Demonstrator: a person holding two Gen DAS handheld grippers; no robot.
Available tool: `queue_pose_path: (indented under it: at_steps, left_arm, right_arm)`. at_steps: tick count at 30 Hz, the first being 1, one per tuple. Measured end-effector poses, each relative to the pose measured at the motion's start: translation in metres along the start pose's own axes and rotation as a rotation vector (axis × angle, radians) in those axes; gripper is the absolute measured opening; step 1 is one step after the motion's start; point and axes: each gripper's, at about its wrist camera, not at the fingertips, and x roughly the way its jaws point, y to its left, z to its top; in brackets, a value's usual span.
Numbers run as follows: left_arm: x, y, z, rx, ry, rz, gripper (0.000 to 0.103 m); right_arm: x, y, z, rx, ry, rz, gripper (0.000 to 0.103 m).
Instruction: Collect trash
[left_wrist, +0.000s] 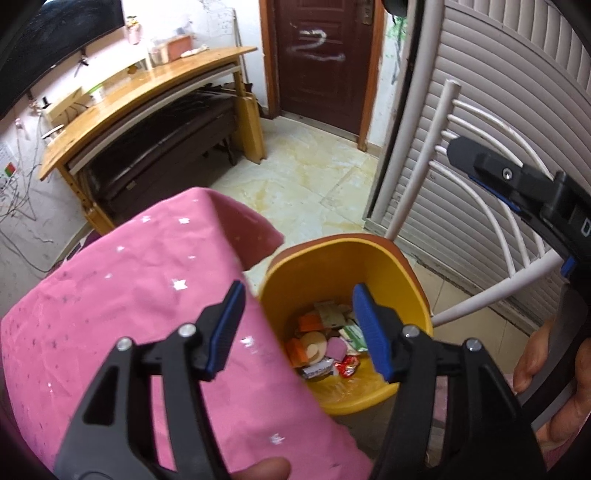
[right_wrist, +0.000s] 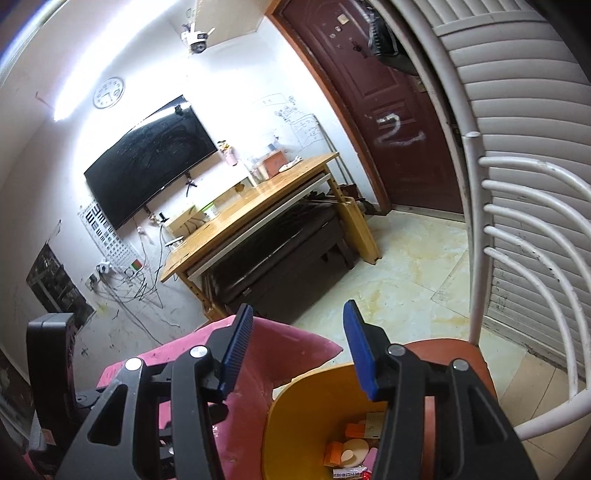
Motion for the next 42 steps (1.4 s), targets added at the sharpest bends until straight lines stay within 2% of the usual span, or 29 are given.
queue_pose_path:
  at_steps: [3,6,12,15,19,30,33,39,42]
  left_arm:
    - [-0.008,0.018,-0.007,-0.028,-0.018,0.021,0.058]
    - [-0.017,0.034,-0.013,-0.047,-0.041,0.053,0.068]
    - [-0.034,0.061,-0.026,-0.093,-0.068,0.093,0.070]
    - [-0.043,0.077,-0.036,-0.114,-0.096,0.131,0.082]
    - [-0.055,0.096,-0.051,-0.136,-0.138,0.185,0.088]
    - [-0.082,0.164,-0.092,-0.256,-0.185,0.285,0.089]
    - [-0.086,0.179,-0.103,-0.279,-0.190,0.299,0.093]
    - [-0.101,0.203,-0.124,-0.309,-0.225,0.329,0.094]
    - [-0.108,0.210,-0.133,-0.320,-0.236,0.343,0.094]
  right_arm:
    - [0.003,0.014,0.000,-0.030,0.010,0.011,0.046]
    - [0.008,0.034,-0.002,-0.065,0.023,0.038,0.049]
    - [0.019,0.077,-0.011,-0.155,0.055,0.072,0.056]
    - [0.022,0.093,-0.015,-0.183,0.064,0.093,0.060]
    - [0.025,0.115,-0.019,-0.217,0.069,0.126,0.066]
    - [0.035,0.174,-0.041,-0.318,0.107,0.199,0.083]
    - [0.037,0.188,-0.052,-0.344,0.122,0.215,0.085]
    - [0.044,0.216,-0.071,-0.340,0.135,0.274,0.093]
    - [0.048,0.231,-0.081,-0.376,0.147,0.272,0.093]
